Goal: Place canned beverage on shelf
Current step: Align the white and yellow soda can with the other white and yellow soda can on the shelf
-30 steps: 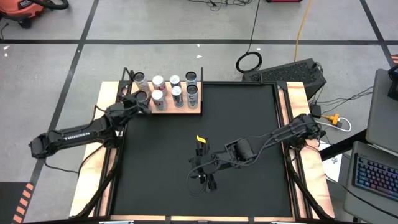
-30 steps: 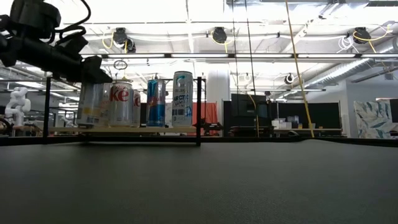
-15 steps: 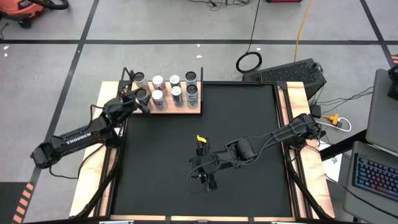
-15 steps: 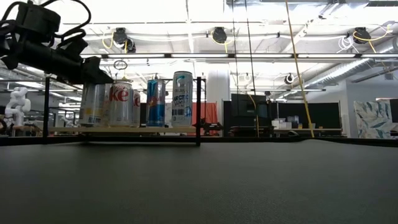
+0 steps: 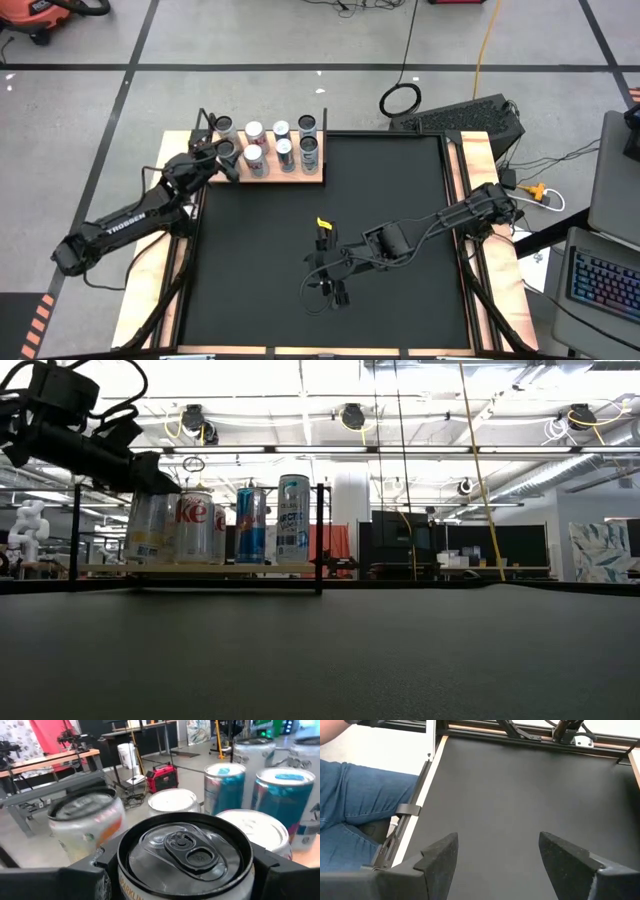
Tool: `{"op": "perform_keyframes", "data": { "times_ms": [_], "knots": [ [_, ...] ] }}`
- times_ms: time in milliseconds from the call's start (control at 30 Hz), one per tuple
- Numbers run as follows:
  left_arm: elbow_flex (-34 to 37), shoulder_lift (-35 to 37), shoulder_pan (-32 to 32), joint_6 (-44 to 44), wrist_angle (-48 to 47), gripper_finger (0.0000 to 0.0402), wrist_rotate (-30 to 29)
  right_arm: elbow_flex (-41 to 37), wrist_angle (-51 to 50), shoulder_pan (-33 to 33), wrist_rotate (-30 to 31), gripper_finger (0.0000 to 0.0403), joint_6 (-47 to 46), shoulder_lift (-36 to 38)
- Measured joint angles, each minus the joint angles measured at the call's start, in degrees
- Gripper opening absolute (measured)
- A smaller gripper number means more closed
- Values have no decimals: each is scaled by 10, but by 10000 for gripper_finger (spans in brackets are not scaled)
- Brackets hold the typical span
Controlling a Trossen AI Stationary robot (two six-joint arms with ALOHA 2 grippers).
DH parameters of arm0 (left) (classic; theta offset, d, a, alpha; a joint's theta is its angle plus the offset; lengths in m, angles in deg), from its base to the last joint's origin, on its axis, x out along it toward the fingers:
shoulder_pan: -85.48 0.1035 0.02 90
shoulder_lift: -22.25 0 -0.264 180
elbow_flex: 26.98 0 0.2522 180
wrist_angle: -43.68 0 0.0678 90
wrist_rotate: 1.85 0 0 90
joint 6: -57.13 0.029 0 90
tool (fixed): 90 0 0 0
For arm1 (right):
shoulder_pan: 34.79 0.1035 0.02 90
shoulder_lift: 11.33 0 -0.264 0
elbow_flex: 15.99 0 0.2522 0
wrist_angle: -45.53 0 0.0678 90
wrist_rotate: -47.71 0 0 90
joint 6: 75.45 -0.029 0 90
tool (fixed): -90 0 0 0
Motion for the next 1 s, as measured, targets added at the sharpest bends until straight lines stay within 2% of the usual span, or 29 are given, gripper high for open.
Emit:
{"op": "perform_keyframes", "data": {
  "times_ms": [200, 400, 667, 767, 867, 1000],
  "knots": [
    [-21, 7, 2, -3, -22, 251, -54, 0, 0, 1, 0, 258, -6, 0],
    [-21, 7, 1, -7, -54, 251, -45, 0, 1, 2, 0, 258, -6, 0],
    [-22, 7, 1, -30, -47, 251, -70, 0, 4, 2, 0, 258, -6, 0],
    [-22, 6, 1, -31, -48, 252, -98, 0, 4, 2, 0, 258, -6, 0],
    [-22, 6, 1, -33, -50, 260, -129, 0, 5, 2, 0, 258, -6, 0],
    [-22, 6, 1, -36, -47, 284, -124, 0, 5, 2, 0, 258, -6, 0]
  ]
}}
